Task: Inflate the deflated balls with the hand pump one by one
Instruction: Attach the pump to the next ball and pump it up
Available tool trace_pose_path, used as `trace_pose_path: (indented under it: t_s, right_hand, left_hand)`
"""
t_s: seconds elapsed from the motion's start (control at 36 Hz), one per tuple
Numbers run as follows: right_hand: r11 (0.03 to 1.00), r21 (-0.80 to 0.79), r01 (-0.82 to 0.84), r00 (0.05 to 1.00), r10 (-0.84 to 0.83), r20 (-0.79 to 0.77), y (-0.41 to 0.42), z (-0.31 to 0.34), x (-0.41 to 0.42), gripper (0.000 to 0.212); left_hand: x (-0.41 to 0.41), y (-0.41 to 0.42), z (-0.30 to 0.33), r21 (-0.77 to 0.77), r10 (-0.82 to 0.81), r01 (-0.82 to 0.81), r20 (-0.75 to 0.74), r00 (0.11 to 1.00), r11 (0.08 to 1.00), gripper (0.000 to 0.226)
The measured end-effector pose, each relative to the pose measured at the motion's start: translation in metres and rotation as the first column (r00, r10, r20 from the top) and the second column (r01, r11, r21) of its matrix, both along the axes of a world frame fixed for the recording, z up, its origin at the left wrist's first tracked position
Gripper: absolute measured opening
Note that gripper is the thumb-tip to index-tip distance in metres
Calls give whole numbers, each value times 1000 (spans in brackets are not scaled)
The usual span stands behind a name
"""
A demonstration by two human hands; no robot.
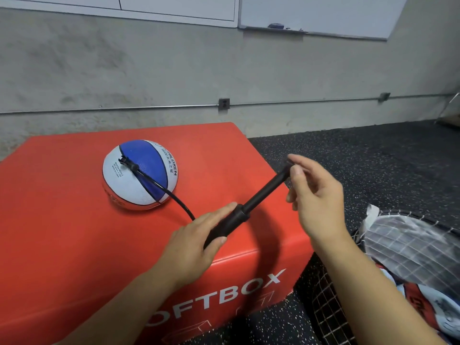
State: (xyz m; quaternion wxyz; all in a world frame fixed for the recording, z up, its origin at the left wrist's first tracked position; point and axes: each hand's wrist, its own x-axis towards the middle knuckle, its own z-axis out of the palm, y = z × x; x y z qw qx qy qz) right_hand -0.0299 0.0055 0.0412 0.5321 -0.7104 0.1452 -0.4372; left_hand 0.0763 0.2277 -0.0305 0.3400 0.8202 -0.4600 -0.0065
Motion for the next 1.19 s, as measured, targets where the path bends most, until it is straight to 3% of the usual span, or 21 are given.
trace_pose_path:
  t_s: [0.17,0.33,0.89,1.19]
  right_hand:
    - [996,68,50,998,-53,46,-17,10,-11,21]
    - [997,31,69,997,-70,37,-11,4,-7,20]
    - [978,-122,-171,978,153,-145,55,-35,30,22]
    - [978,-135,-157,974,131,-184,43,-32,21,23]
  left_hand:
    - [-1,-1,-1,15,-5,5,29,1000,1000,76]
    - [-1,0,0,16,10,-10,32,999,1000,77]
    - [10,8,-9,-125,20,-43,-176,984,991,77]
    - [8,4,-5,-75,18,-26,-108,994,997,79]
